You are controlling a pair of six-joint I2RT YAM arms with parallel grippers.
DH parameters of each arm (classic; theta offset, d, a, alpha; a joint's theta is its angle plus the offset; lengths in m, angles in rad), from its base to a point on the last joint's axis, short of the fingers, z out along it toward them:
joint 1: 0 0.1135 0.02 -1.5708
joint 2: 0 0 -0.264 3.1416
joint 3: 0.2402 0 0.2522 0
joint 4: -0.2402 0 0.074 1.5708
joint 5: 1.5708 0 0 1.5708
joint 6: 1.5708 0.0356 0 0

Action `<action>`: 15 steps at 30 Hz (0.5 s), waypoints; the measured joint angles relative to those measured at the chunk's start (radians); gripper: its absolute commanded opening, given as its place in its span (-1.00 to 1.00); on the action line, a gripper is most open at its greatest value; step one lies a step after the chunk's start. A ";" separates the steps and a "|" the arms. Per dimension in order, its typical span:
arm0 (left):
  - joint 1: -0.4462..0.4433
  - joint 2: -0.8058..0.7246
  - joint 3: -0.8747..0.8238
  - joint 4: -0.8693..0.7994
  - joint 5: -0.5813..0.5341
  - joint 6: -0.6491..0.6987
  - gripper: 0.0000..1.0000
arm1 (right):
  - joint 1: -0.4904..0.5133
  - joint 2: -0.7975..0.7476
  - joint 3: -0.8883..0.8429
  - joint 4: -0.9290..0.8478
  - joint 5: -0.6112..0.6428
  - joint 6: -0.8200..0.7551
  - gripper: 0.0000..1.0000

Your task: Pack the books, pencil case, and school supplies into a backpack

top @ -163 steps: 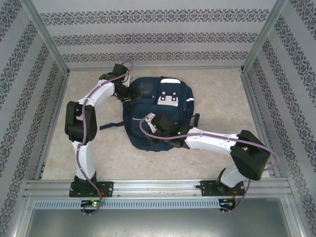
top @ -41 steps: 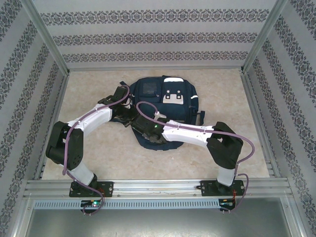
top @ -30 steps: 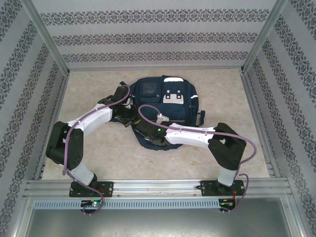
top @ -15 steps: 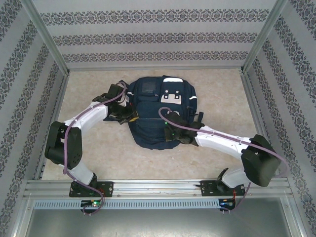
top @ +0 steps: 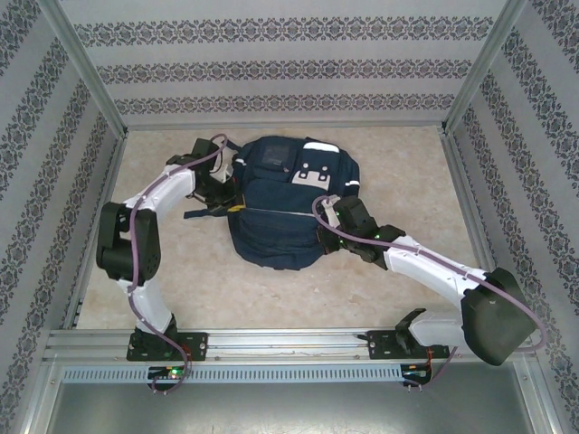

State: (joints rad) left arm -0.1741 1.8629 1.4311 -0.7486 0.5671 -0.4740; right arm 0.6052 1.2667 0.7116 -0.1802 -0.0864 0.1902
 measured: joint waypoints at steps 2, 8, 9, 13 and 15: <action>0.000 0.049 0.062 -0.003 -0.021 0.031 -0.10 | 0.007 0.002 -0.001 0.019 -0.030 -0.033 -1.00; 0.033 0.066 0.150 0.015 -0.108 -0.014 0.28 | 0.097 0.083 0.049 0.029 -0.068 -0.063 -1.00; 0.037 0.035 0.123 0.027 -0.113 -0.039 0.33 | 0.127 0.113 0.071 0.037 -0.068 -0.058 -1.00; 0.039 -0.229 -0.159 0.085 -0.146 -0.173 0.47 | 0.223 0.220 0.157 0.097 -0.078 -0.012 -1.00; 0.037 -0.368 -0.300 0.092 -0.143 -0.248 0.51 | 0.255 0.262 0.195 0.122 -0.085 0.006 -1.00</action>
State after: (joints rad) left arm -0.1375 1.4952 1.1313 -0.6571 0.4244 -0.7216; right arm 0.8604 1.5288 0.9070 -0.0578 -0.1719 0.1967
